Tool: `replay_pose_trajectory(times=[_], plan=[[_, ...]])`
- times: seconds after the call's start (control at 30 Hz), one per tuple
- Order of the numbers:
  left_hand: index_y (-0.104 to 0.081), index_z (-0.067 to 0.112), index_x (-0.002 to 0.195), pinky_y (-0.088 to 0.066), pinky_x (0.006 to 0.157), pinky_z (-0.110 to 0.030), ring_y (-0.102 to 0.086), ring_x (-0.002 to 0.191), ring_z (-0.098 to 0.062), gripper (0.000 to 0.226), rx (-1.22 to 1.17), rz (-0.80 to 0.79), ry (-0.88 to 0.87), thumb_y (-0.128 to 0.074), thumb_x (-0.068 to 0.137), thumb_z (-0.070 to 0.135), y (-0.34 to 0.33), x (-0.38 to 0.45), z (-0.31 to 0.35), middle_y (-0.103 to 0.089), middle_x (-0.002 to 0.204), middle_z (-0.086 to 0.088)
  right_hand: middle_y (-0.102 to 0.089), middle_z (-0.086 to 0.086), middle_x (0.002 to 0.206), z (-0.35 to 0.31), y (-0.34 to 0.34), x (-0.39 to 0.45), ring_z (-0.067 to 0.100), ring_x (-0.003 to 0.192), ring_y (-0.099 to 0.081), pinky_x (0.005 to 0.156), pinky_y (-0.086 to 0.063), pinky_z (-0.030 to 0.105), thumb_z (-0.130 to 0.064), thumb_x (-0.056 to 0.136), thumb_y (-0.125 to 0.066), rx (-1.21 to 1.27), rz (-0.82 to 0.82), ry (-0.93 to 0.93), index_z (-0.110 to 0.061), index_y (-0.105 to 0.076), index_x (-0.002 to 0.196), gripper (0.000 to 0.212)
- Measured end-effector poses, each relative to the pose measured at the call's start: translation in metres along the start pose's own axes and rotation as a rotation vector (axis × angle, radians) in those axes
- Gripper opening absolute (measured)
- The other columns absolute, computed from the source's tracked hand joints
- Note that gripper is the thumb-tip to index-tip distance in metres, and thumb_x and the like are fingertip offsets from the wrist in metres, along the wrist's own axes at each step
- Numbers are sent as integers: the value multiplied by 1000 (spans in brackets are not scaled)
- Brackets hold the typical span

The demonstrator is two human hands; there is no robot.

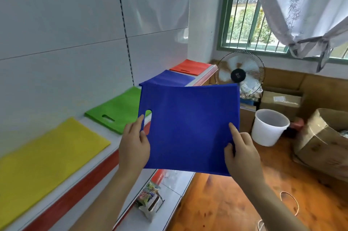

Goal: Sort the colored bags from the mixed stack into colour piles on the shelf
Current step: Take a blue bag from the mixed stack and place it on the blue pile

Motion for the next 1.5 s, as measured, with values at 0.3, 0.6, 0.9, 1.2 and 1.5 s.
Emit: replay_pose_trajectory(times=[0.3,0.6,0.9,1.2,1.5], plan=[[-48,19,154,-45,75,-27,-54,94,-9,51,-82,-74,-33,-51,104,7,-135,125,9,-55,121,3,-54,0,114,73,-36,144,18,92,-57,74,-60,40,-14,102,-53,-140,24,-51,-18,-37,162,62],[-50,15,153,-49,79,-34,-55,98,-11,46,-51,-95,-23,-47,107,10,-238,213,18,-54,128,4,-54,-1,110,143,-74,255,17,90,-57,75,-59,41,-13,101,-55,-130,-8,-94,-16,-41,159,61],[-50,21,152,-44,82,-32,-56,105,-16,47,115,39,132,-50,106,12,-302,276,3,-58,129,2,-55,2,129,196,-149,392,30,104,-61,82,-55,46,-12,99,-56,43,-143,50,-22,-45,156,59],[-60,16,142,-47,93,-32,-62,114,-23,41,266,266,328,-57,102,9,-277,306,-38,-63,131,-5,-58,-3,122,155,-260,504,19,105,-56,84,-50,37,-12,100,-57,215,-306,285,-22,-56,149,50],[-63,12,137,-48,84,-33,-65,108,-26,38,400,319,518,-58,99,10,-275,324,-89,-65,131,-8,-59,0,130,108,-355,552,29,111,-61,92,-54,44,-9,103,-51,254,-440,383,-17,-61,146,45]])
Point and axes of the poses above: each hand's wrist, its own x-axis towards the middle knuckle, its own y-axis out of the back of the hand, z = x × y, the point moved 7 cm from there along x, towards the middle knuckle
